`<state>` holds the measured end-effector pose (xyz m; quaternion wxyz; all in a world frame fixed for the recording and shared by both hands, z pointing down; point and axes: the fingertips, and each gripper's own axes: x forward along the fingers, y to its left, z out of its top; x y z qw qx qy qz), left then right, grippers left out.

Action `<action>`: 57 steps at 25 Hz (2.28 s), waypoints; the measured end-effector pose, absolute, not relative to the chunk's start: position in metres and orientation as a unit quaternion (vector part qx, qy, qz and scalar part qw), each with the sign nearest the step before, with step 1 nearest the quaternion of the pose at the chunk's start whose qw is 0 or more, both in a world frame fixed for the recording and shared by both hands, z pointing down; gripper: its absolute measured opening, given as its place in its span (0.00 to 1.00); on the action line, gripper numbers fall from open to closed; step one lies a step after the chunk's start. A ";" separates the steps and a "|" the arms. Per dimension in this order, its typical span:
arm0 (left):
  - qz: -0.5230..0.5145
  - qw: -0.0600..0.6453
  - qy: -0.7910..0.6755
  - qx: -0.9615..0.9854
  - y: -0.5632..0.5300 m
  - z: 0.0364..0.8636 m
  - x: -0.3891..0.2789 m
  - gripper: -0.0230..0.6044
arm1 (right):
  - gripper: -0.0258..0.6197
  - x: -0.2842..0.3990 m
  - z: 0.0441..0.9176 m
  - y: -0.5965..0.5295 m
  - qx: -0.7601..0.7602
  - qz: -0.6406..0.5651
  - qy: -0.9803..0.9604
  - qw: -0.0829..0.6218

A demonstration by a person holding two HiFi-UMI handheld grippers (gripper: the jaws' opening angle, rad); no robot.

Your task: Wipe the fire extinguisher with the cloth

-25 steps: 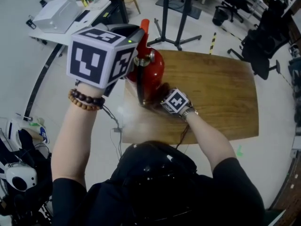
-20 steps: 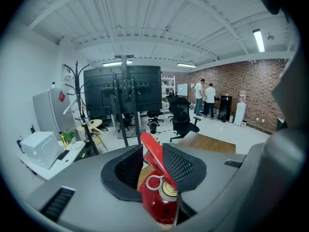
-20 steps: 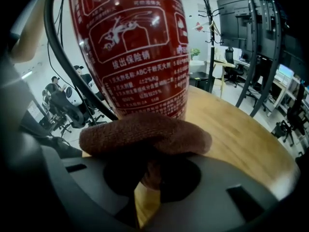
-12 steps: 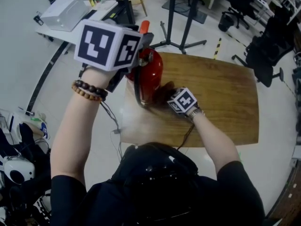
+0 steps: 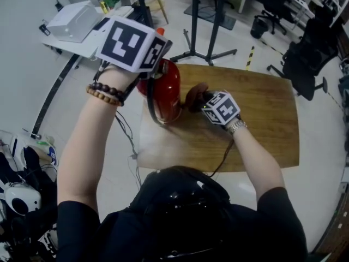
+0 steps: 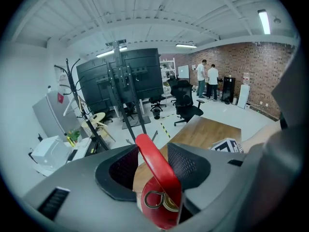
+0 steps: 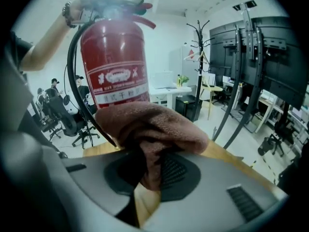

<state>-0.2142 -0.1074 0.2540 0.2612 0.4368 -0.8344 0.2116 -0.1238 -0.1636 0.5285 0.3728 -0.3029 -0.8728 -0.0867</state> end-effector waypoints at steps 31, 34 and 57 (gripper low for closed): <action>0.237 0.208 -0.741 0.593 -0.152 0.257 -0.187 0.26 | 0.16 -0.111 0.453 -0.200 -0.263 -0.082 -0.908 0.316; 0.242 0.205 -0.722 0.615 -0.157 0.257 -0.184 0.26 | 0.16 -0.106 0.441 -0.203 -0.259 -0.079 -0.912 0.309; 0.298 0.123 -0.553 0.768 -0.200 0.253 -0.120 0.22 | 0.16 -0.072 0.335 -0.159 -0.302 -0.096 -0.907 0.279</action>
